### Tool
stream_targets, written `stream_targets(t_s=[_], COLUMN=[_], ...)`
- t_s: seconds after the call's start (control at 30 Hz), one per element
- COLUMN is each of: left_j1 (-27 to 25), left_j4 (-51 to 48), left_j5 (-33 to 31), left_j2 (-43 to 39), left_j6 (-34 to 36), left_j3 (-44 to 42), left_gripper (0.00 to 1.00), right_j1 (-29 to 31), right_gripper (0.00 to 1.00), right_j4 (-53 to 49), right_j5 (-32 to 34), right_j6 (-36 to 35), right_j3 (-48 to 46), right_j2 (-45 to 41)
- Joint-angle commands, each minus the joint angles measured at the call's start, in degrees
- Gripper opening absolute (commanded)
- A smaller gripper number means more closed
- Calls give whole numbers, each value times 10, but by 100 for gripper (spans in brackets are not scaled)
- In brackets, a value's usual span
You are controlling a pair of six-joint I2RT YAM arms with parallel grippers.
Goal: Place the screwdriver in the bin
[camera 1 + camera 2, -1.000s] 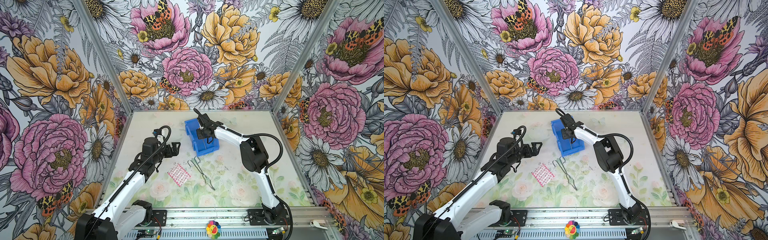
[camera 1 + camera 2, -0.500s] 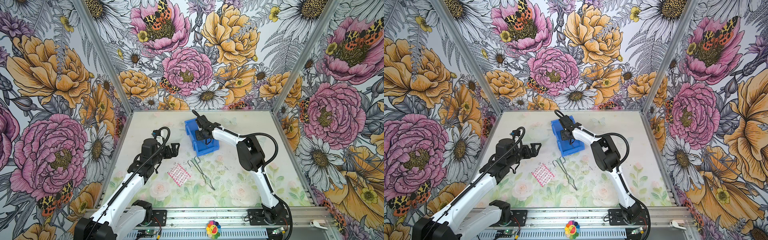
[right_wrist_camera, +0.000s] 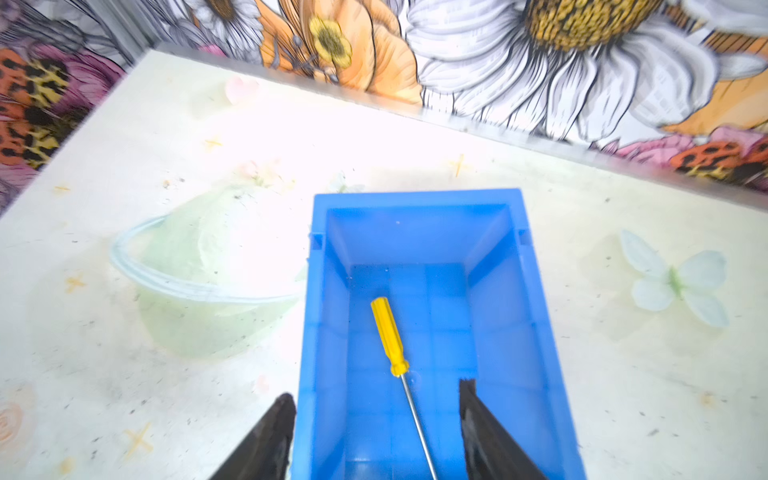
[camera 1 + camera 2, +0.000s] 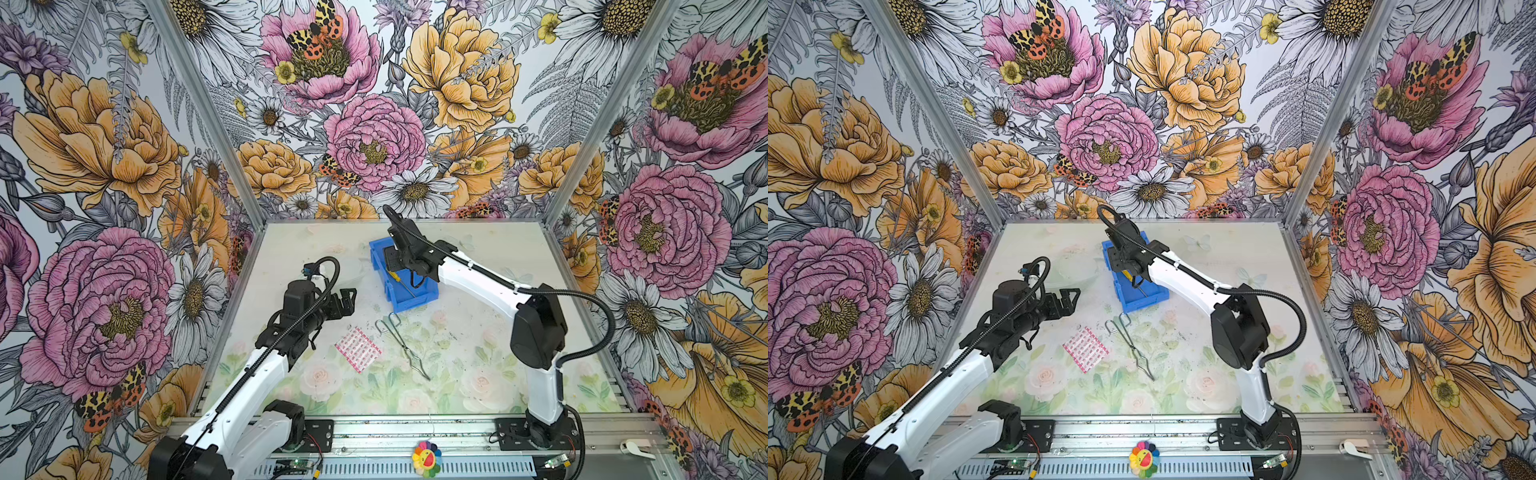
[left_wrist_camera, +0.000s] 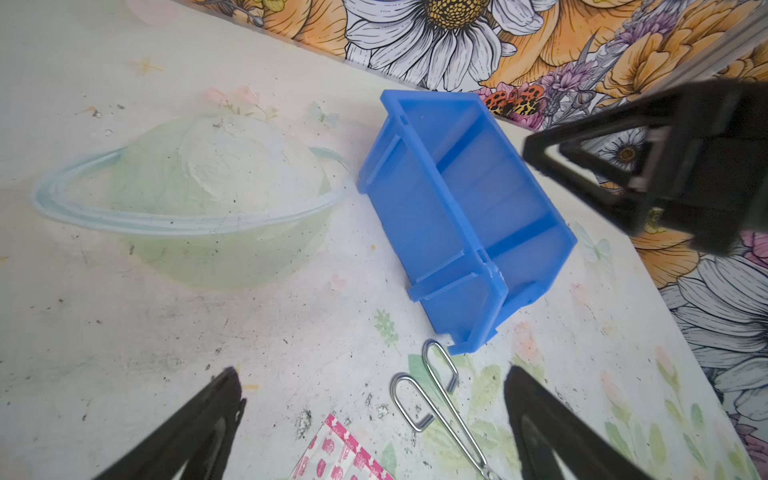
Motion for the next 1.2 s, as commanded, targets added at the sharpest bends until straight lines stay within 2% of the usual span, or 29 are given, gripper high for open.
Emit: stream_targets(t_s=[0.0, 0.2, 0.37, 0.43, 0.6, 0.73, 0.87, 0.97, 1.07, 1.17], left_j1=[-9, -7, -4, -5, -9, -9, -8, -8, -8, -5], left_j4=[-4, 5, 36, 29, 5, -8, -1, 7, 58, 150], left_j5=[-93, -187, -263, -296, -361, -394, -408, -367, -322, -311], left_j2=[0, -32, -62, -88, -144, -182, -232, -273, -313, -326], left_j6=[-14, -14, -5, 7, 40, 38, 52, 93, 152, 189], left_j3=[-4, -22, -62, -71, -78, -83, -101, -121, -160, -212], left_gripper=[99, 99, 99, 99, 99, 99, 99, 99, 99, 99], right_j1=[5, 4, -12, -18, -41, -90, -155, -192, -208, -219], right_gripper=[70, 78, 86, 99, 99, 99, 99, 100, 100, 99], right_j4=[-2, -1, 0, -2, -1, 1, 21, 33, 54, 110], right_j5=[54, 137, 154, 151, 178, 178, 99, 65, 78, 136], right_j6=[6, 7, -5, -7, 22, 35, 26, 32, 35, 34], right_j3=[-79, -252, -363, -397, -487, -546, -591, -603, -616, -655], right_j2=[-79, -251, -359, -399, -525, -598, -626, -621, -622, -618])
